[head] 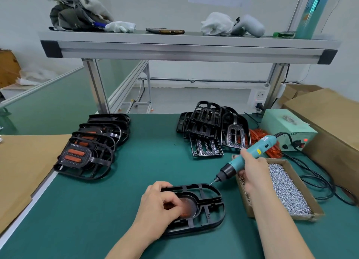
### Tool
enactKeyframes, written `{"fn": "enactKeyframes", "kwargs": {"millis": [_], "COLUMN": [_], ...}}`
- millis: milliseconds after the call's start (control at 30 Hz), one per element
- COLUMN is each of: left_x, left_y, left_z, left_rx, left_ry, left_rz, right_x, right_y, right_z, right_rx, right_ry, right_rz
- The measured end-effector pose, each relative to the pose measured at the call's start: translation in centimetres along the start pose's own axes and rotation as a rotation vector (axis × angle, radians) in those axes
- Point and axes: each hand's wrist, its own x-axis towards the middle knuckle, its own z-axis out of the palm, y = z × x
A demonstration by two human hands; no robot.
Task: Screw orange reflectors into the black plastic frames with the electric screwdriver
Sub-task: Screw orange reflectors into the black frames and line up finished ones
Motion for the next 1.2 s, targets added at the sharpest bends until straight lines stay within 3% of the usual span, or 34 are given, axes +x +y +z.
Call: {"fn": "enactKeyframes", "kwargs": {"millis": [233, 800, 967, 1200], "left_x": [0.1, -0.1, -0.1, -0.1], "left_y": [0.0, 0.0, -0.2, -0.3], "left_z": [0.0, 0.2, 0.0, 0.1], "left_rx": [0.004, 0.021, 0.029, 0.013], "left_ry": [0.008, 0.008, 0.012, 0.024], "left_rz": [0.018, 0.041, 0.043, 0.045], "right_x": [0.9, 1.8, 2.0, 1.6], "right_y": [0.3, 0.6, 1.0, 1.0], "right_z": [-0.9, -2.5, -3.2, -4.2], "right_rx": [-0.087, 0.085, 0.021, -0.21], "right_ry": [-0.003, -0.023, -0.064, 0.016], "right_rz": [0.006, 0.082, 0.065, -0.083]}}
